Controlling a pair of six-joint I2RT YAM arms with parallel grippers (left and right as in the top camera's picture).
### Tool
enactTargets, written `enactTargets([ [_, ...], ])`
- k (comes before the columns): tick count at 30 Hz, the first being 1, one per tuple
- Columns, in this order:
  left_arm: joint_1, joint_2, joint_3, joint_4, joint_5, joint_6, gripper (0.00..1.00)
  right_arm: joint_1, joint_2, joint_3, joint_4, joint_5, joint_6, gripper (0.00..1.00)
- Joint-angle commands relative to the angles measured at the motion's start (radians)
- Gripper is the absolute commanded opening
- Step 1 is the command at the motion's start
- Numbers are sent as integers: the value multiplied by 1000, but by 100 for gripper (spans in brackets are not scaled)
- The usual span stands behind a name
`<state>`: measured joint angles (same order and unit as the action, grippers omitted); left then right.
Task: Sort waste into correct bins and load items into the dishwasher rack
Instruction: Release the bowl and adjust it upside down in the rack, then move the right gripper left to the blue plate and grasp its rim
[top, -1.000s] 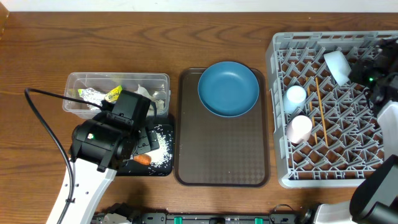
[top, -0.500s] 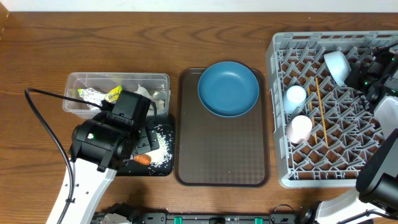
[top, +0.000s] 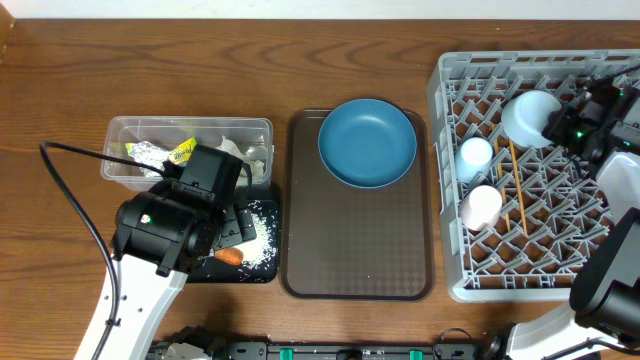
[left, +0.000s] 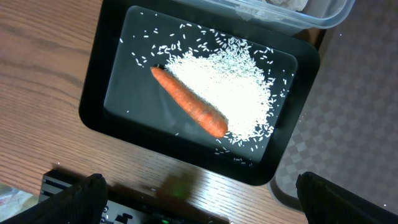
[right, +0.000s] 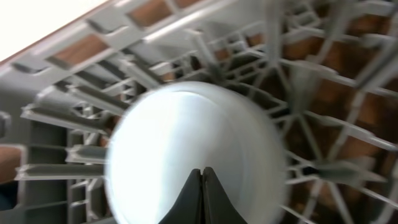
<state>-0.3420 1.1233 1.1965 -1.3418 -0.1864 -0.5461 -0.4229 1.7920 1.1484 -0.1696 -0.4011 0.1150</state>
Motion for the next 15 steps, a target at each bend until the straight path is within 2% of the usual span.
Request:
enactTargets([
  [1, 5, 0, -2, -4, -5, 3, 100, 29, -87, 5, -3, -26, 11, 1],
  [9, 5, 0, -2, -4, -5, 3, 100, 146, -234, 5, -119, -26, 11, 1],
  [15, 5, 0, -2, -4, -5, 3, 100, 391, -272, 5, -264, 14, 11, 4],
])
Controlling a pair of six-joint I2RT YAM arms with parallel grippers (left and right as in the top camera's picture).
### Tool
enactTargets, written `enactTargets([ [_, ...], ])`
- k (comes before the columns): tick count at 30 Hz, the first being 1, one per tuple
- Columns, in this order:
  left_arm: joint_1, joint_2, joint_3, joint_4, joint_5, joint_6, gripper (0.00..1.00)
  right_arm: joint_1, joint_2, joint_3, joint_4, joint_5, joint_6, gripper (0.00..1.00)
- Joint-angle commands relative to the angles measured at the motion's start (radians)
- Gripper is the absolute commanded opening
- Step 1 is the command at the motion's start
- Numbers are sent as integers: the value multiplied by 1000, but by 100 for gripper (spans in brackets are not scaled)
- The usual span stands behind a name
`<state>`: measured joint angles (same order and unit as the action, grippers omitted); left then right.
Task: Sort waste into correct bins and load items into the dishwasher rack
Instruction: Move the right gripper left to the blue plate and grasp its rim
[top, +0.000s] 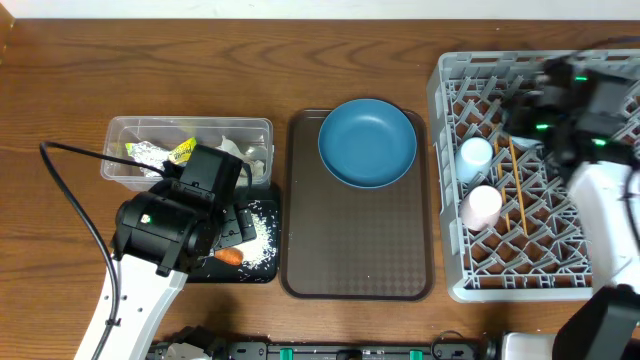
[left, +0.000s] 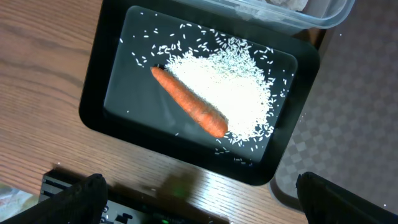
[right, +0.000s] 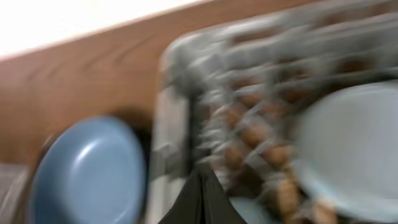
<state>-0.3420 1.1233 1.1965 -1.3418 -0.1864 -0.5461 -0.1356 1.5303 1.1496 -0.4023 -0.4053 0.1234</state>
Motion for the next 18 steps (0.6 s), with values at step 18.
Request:
enactTargets([
  [18, 5, 0, -2, -4, -5, 3, 100, 618, 3, 2, -6, 349, 147, 19],
])
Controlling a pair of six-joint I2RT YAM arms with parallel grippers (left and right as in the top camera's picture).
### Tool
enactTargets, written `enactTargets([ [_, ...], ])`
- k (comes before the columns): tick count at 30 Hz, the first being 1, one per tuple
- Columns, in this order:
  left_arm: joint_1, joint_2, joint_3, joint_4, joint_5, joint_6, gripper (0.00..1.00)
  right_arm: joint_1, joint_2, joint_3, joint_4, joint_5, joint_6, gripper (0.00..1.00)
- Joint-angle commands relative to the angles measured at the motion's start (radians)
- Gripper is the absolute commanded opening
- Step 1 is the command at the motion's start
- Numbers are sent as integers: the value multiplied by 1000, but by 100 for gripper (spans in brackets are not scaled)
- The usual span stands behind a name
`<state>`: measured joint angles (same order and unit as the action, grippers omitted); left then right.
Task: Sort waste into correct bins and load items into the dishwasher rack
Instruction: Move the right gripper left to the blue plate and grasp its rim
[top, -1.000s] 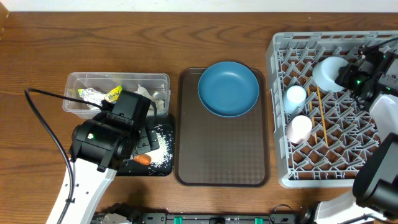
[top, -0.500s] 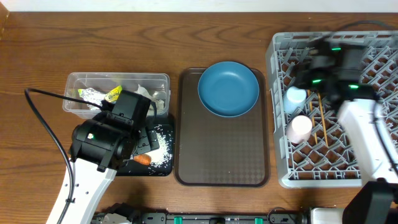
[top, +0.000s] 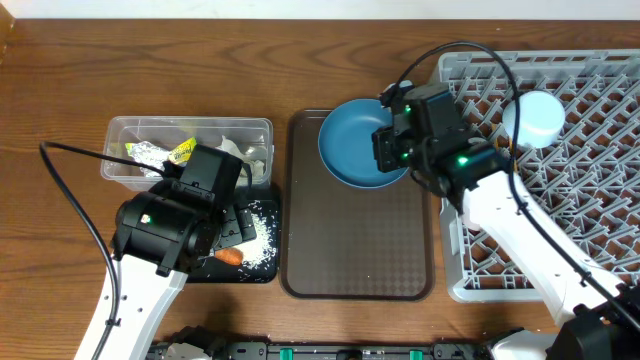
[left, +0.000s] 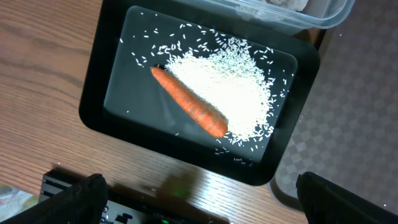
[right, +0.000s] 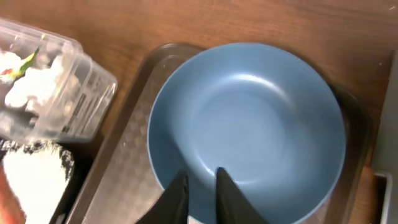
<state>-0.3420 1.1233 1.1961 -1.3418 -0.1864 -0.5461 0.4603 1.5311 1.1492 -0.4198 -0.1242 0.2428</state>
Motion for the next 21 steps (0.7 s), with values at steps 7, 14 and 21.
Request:
enactTargets([
  [7, 5, 0, -2, -4, -5, 3, 100, 51, 3, 2, 7, 71, -27, 62],
  [14, 5, 0, -2, -4, -5, 3, 100, 52, 8, 2, -7, 60, -32, 57],
  [21, 5, 0, -2, -4, -5, 3, 100, 73, 100, 2, 8, 26, -143, 53],
])
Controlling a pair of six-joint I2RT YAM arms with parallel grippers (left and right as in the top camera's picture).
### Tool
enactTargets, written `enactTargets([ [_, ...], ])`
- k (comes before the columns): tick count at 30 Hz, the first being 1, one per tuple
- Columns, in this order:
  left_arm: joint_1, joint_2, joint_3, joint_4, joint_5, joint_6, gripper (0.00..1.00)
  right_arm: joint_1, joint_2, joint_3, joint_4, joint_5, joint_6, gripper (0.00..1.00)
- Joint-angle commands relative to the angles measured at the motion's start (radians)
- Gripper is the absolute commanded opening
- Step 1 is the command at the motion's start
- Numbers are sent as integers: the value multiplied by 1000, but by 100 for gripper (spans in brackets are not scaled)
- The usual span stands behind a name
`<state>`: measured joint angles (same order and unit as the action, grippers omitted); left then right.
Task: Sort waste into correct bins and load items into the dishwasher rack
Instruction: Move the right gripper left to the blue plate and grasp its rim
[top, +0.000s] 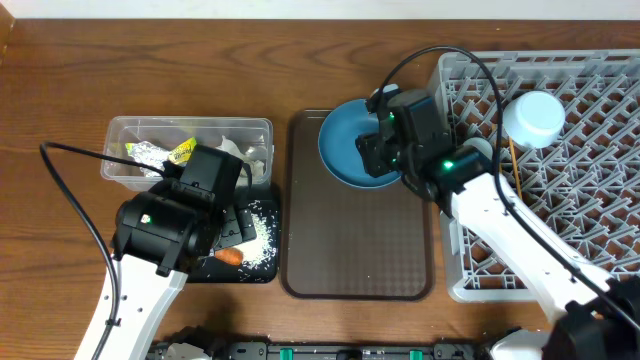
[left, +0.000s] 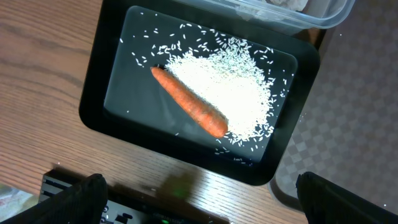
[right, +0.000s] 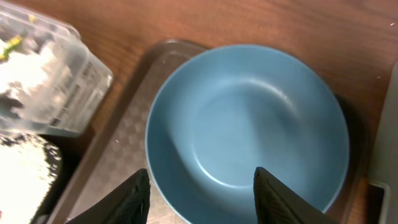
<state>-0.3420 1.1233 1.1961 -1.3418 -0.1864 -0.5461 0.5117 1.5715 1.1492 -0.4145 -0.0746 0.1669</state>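
A blue bowl (right: 245, 127) lies at the far end of the brown tray (top: 355, 250). My right gripper (right: 202, 196) hangs open over the bowl's near rim, its fingers (right: 118, 202) spread wide with nothing between them. The grey dishwasher rack (top: 560, 180) at the right holds a white bowl (top: 533, 117) and some cups, partly hidden by my right arm. My left gripper (left: 199, 202) stands open above the table's front edge, just short of the black tray (left: 199, 93) that holds an orange carrot (left: 189, 111) on white rice.
A clear plastic bin (top: 190, 145) with wrappers and scraps sits behind the black tray. A thin wooden chopstick (top: 512, 150) shows in the rack. The left arm's cable (top: 70, 200) loops over the table at the left.
My right gripper has gone from nearly shut to wide open and sits a little lower over the blue bowl. The left arm has not moved.
My right gripper was shut at the white bowl in the rack. Then it was over the rack's left side, heading toward the tray, with the white bowl left in the rack. Then it hung over the blue bowl, and now it is open there. The left arm stayed put.
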Motion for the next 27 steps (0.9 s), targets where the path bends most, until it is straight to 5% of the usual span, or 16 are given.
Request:
enactTargets([
  [1, 5, 0, -2, -4, -5, 3, 100, 30, 82, 2, 8, -40, -71, 52],
  [15, 5, 0, -2, -4, -5, 3, 100, 120, 312, 2, 145, 8, -72, 52],
  [21, 5, 0, -2, -4, -5, 3, 100, 120, 363, 2, 146, 8, -71, 45],
  [27, 5, 0, -2, -4, -5, 3, 100, 120, 367, 2, 163, 7, -71, 27],
])
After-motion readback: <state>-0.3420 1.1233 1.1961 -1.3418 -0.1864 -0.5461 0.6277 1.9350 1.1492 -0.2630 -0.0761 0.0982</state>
